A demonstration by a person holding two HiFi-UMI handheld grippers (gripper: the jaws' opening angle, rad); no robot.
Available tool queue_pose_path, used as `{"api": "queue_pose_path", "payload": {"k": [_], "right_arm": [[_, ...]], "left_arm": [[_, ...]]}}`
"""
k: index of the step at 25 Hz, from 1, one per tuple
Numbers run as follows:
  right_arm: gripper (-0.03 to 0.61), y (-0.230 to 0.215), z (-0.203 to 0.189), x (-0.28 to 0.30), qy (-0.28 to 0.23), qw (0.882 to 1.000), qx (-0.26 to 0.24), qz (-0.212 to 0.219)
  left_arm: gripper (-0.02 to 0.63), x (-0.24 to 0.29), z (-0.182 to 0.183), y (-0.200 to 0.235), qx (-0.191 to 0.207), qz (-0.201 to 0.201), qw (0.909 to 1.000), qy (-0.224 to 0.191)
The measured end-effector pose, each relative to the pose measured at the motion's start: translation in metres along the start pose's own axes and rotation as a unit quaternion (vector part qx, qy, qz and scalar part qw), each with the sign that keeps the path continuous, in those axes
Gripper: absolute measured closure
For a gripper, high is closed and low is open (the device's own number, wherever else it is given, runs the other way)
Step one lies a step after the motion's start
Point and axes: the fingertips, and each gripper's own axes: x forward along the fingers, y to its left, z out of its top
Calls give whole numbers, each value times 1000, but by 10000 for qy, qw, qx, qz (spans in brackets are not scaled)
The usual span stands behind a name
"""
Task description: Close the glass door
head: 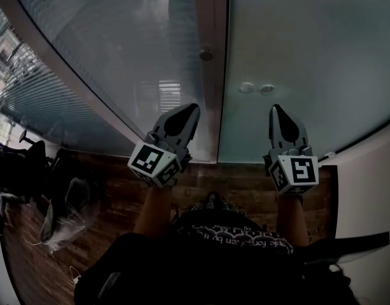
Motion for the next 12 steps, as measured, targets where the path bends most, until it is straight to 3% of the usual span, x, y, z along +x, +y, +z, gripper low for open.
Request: {"api": "queue_pose_path", "payload": {"k": [6, 12], "right_arm": [[575, 12, 7, -24, -46, 9996, -281, 50], [575, 15, 10, -40, 0, 9997, -225, -14]], "left_arm": [[618, -11, 2, -21, -24, -16, 10000, -61], [618, -25, 0, -33, -58, 104, 9999, -64]]}}
